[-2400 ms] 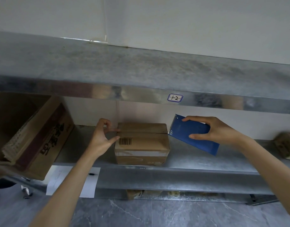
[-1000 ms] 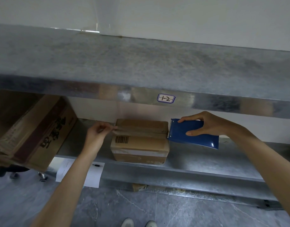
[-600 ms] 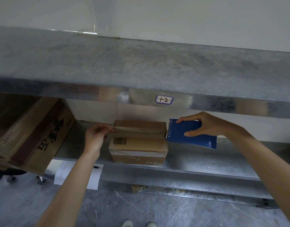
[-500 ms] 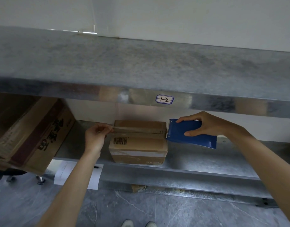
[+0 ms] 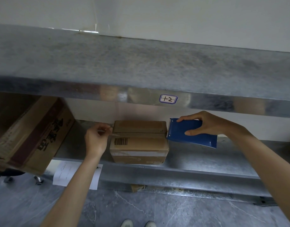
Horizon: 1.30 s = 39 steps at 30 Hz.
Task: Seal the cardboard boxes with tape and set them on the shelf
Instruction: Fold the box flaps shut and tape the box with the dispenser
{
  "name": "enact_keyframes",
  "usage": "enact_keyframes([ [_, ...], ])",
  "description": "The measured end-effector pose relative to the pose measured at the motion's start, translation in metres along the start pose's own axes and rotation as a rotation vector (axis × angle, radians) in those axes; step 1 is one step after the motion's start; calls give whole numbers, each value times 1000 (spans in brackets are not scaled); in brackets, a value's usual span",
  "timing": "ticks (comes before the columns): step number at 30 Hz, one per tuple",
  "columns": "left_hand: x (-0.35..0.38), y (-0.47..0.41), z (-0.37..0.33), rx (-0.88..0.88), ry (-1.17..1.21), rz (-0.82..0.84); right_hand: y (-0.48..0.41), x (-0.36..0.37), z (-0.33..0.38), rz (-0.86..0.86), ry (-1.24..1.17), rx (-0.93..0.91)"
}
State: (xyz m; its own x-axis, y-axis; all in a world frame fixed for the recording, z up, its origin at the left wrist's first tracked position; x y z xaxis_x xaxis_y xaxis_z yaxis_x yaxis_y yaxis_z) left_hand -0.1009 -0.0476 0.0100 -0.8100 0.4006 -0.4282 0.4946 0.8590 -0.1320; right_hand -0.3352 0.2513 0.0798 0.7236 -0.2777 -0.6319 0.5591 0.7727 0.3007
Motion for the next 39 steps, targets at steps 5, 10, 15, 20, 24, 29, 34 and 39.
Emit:
enact_keyframes([
  [5,1,1,3,-34,3,13,-2,0,0,-3,3,3],
  [10,1,6,2,4,-40,1,-1,1,1,-12,0,-1],
  [15,4,8,5,-18,-45,-30,0,2,2,-15,-7,0],
  [20,5,11,2,26,-71,-28,0,2,3,-23,-6,4],
  [24,3,16,17,10,-138,22,0,1,3,-29,10,15],
  [29,-8,15,17,-8,-40,-23,0,2,5,-37,20,16],
  [34,-19,4,12,81,-55,-44,0,1,8,-34,27,21],
  [39,-23,5,8,103,-22,-118,1,2,8,-44,13,28],
])
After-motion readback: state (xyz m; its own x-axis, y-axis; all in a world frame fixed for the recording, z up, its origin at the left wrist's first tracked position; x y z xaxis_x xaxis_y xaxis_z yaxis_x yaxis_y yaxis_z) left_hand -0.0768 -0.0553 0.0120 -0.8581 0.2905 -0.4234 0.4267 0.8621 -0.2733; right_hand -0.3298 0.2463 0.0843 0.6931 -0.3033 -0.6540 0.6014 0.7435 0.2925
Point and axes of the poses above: each hand's wrist, its own y-axis away from the middle knuckle, its own x-axis out of the palm, z = x × y, the point moved 3 cm from there along -y, towards the middle knuckle, and after that the axes turned 6 degrees about -z, right-handed, at the moved point
